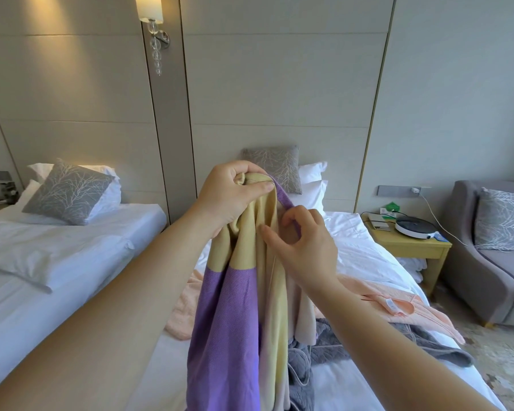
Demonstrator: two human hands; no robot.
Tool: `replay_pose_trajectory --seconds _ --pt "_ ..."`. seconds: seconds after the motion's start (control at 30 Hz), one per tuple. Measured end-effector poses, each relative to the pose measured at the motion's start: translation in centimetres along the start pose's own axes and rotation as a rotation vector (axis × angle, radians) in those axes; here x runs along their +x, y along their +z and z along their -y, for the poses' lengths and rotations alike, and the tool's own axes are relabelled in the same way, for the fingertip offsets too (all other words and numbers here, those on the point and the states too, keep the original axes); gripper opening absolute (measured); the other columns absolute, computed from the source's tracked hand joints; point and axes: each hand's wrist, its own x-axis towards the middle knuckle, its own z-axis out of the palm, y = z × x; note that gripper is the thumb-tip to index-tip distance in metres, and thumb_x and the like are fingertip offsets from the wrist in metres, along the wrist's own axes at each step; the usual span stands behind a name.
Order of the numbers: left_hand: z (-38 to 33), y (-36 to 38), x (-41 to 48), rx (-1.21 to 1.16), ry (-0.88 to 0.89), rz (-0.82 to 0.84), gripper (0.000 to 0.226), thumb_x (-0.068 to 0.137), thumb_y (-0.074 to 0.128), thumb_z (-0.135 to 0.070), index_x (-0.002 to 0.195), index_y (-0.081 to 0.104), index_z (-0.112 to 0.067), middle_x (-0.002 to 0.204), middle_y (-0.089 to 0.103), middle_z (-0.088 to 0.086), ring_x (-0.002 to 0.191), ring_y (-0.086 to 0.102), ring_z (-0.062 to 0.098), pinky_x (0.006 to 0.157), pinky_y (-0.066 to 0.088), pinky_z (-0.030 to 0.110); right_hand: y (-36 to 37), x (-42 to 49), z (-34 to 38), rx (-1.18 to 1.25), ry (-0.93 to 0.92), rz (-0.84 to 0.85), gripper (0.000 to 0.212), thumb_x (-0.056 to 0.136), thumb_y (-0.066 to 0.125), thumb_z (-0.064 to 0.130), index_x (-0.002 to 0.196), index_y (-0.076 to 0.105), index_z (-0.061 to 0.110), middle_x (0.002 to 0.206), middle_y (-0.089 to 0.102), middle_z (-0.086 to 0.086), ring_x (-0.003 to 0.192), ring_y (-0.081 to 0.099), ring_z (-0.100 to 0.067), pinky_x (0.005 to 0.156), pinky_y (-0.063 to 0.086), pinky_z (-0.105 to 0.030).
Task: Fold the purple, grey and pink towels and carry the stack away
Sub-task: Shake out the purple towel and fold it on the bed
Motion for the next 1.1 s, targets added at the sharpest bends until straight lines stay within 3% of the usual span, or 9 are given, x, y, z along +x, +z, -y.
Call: replay_pose_trajectory --seconds 0.13,0.23,0.5,0.57,0.73,0.83,0.97,1.03,1.1 --pt "0.2 0.4 0.0 0.032 -0.022 -0.043 0.011 0.077 0.076 -0.02 0.08 0.069 -0.028 0.084 0.065 0.006 0.076 0.056 0.011 0.072 0.047 0.025 -0.2 -0.1 -0.1 -0.076 -0.036 0.031 0.013 0.067 0.048 0.036 0.079 0.043 0.032 0.073 0.05 0.011 0.061 0.049 -0.016 0.052 0.034 -0.026" --pt "0.4 0.6 0.0 0.03 -0.019 -0.05 0.011 0.077 0.076 -0.021 0.079 0.069 -0.029 0.078 0.065 -0.004 0.072 0.056 0.006 0.07 0.046 0.022 -0.3 -0.1 -0.7 -0.055 -0.031 0.071 0.008 0.069 0.047 0.027 0.076 0.046 0.03 0.071 0.05 0.013 0.06 0.046 -0.015 0.051 0.032 -0.022" --pt "0.0 -0.4 0.5 -0.073 -0.01 -0.2 0.01 0.079 0.074 -0.019 0.078 0.067 -0.027 0.076 0.06 -0.004 0.074 0.053 0.012 0.069 0.045 0.026 0.6 -2.1 -4.2 -0.05 0.018 0.354 0.028 0.08 0.059 0.019 0.059 0.04 0.023 0.066 0.04 0.009 0.057 0.041 -0.008 0.053 0.032 -0.03" --pt "0.3 -1.0 0.8 -0.07 0.008 -0.265 0.012 0.079 0.074 -0.019 0.075 0.067 -0.028 0.076 0.061 -0.004 0.073 0.055 0.011 0.07 0.046 0.026 0.4 -2.5 -5.2 -0.052 0.07 0.427 0.021 0.086 0.058 0.019 0.065 0.052 0.019 0.072 0.046 0.008 0.063 0.045 -0.014 0.06 0.035 -0.032" --pt "3.9 -4.1 1.3 0.108 -0.131 -0.378 0.007 0.079 0.072 -0.023 0.079 0.066 -0.025 0.082 0.061 0.003 0.079 0.057 0.019 0.073 0.047 0.032 -2.2 -0.5 -5.2 0.543 0.37 0.413 0.02 0.094 0.053 0.008 0.078 0.064 0.005 0.065 0.055 -0.007 0.067 0.049 -0.019 0.065 0.039 -0.031" --pt "6.1 -4.6 1.0 0.373 -0.261 -0.28 0.018 0.08 0.073 -0.031 0.096 0.068 -0.022 0.092 0.061 -0.003 0.092 0.062 0.022 0.076 0.045 0.032 -4.2 1.7 -3.1 0.94 0.353 0.475 0.024 0.095 0.05 0.01 0.076 0.064 0.015 0.069 0.057 0.001 0.065 0.051 -0.008 0.06 0.043 -0.018" --pt "4.5 -0.7 -1.1 0.115 -0.161 0.223 0.073 0.073 0.062 -0.066 0.135 0.047 -0.03 0.127 0.055 -0.015 0.116 0.053 0.002 0.089 0.043 0.02 -4.5 3.2 -1.1 0.697 0.122 0.731 0.015 0.096 0.051 0.013 0.082 0.058 0.011 0.075 0.047 -0.005 0.073 0.043 -0.015 0.067 0.036 -0.023" --pt "4.2 1.1 -2.1 0.029 -0.178 0.478 0.068 0.065 0.056 -0.079 0.122 0.054 -0.042 0.113 0.063 -0.017 0.105 0.06 0.003 0.086 0.048 0.02 -4.4 3.2 -0.8 0.661 0.086 0.831 0.014 0.096 0.051 0.015 0.084 0.058 0.011 0.078 0.052 -0.004 0.076 0.047 -0.014 0.069 0.04 -0.022" --pt "4.3 1.8 -2.3 0.128 -0.161 0.589 0.065 0.066 0.053 -0.079 0.09 0.062 -0.019 0.075 0.05 -0.003 0.071 0.05 0.01 0.069 0.037 0.022 -4.6 3.1 -1.0 0.641 0.102 0.831 0.014 0.096 0.051 0.013 0.088 0.063 0.011 0.082 0.061 -0.001 0.079 0.054 -0.01 0.072 0.045 -0.019"
